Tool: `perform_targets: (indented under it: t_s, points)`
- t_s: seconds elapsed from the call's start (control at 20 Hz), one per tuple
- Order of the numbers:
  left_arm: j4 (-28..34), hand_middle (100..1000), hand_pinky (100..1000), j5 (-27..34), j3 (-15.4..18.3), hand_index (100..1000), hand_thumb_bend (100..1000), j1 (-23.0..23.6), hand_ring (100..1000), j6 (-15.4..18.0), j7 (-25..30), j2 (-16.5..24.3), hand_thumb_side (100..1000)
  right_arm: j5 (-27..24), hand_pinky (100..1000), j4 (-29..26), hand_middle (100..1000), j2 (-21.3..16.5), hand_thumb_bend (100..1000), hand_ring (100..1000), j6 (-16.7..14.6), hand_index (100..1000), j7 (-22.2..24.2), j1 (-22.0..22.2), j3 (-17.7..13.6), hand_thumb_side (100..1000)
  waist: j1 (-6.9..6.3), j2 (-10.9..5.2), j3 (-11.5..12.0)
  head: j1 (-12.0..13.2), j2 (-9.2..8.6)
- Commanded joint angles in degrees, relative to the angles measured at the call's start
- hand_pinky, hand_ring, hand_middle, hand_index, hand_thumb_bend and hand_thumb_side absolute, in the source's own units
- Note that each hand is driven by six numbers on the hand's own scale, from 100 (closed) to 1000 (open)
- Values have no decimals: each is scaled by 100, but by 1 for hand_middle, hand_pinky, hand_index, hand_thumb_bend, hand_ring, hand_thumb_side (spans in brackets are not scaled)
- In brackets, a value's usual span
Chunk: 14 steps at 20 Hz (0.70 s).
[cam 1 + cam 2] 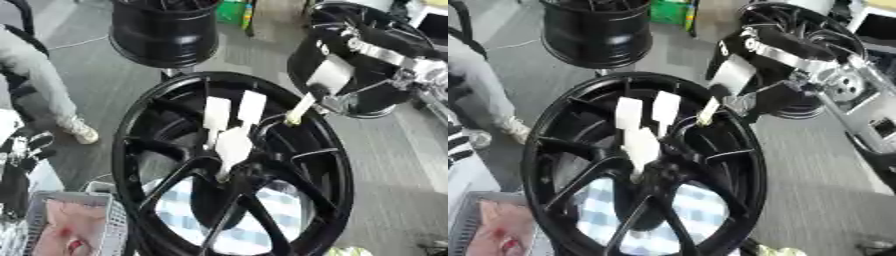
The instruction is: Pull the pin out of the wheel hub.
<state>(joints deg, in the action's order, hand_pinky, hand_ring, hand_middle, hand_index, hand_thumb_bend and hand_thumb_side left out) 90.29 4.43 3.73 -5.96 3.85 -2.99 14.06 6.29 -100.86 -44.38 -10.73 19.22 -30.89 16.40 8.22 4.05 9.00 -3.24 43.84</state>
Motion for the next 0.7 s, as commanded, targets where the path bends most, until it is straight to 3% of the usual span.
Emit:
perform_targets:
  t_s: [0.05, 0.3, 0.45, 0.7]
  points:
    - [37, 796, 744, 43, 29, 862, 100, -16, 815, 16, -13, 117, 854, -189, 173, -191, 560, -397, 100, 353, 59, 619, -190, 55, -284, 174, -58, -85, -22, 22, 28]
    - [26, 796, 744, 61, 51, 861, 100, 12, 815, 23, -31, 130, 853, -305, 180, -285, 561, -647, 100, 360, 156, 622, -460, 354, -572, 142, -65, -121, -65, 57, 28]
    - [27, 796, 744, 69, 79, 861, 100, 23, 816, 28, -56, 131, 853, -348, 181, -142, 560, -748, 100, 361, 215, 621, -709, 730, -955, 143, -82, -120, -116, 98, 28]
    - [67, 796, 744, 74, 124, 861, 100, 23, 816, 41, -100, 141, 850, -454, 179, 175, 558, -743, 100, 355, 200, 621, -1208, 1393, -1543, 229, -115, -72, -158, 107, 28]
